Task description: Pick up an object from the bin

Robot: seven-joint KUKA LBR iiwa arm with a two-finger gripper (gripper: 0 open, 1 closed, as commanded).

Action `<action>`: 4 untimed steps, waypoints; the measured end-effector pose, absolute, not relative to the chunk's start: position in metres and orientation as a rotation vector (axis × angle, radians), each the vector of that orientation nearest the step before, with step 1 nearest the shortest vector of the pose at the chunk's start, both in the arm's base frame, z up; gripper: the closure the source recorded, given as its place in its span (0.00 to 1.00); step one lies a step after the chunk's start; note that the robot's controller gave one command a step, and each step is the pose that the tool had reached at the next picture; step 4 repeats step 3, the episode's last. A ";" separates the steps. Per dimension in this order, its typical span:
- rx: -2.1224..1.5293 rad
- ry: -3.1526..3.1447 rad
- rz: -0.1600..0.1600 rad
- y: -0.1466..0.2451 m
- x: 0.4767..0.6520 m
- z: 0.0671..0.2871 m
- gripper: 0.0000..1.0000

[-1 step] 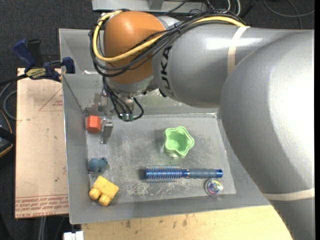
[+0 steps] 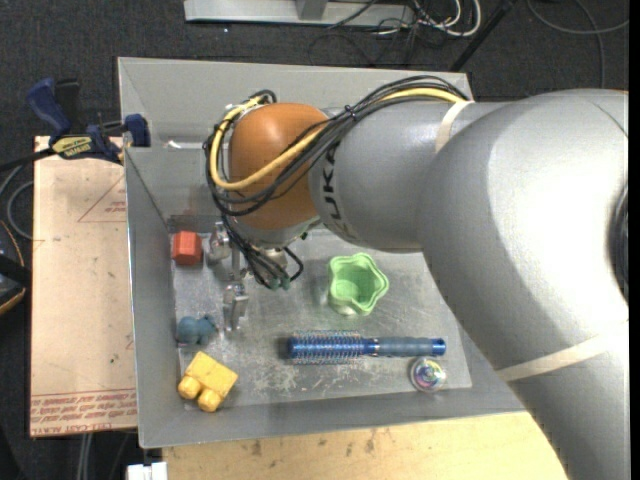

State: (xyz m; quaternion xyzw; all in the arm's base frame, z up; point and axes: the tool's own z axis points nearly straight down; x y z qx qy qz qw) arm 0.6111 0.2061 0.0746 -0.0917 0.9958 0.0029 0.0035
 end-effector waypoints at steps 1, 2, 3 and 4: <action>-0.413 3.103 0.007 0.245 0.553 0.076 0.00; -0.404 3.107 0.009 0.244 0.554 0.077 1.00; -0.431 3.100 0.004 0.225 0.570 0.204 1.00; -0.431 3.100 0.004 0.225 0.570 0.204 1.00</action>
Offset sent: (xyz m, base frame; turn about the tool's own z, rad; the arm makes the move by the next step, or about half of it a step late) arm -0.0601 0.0354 -0.0026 -0.0766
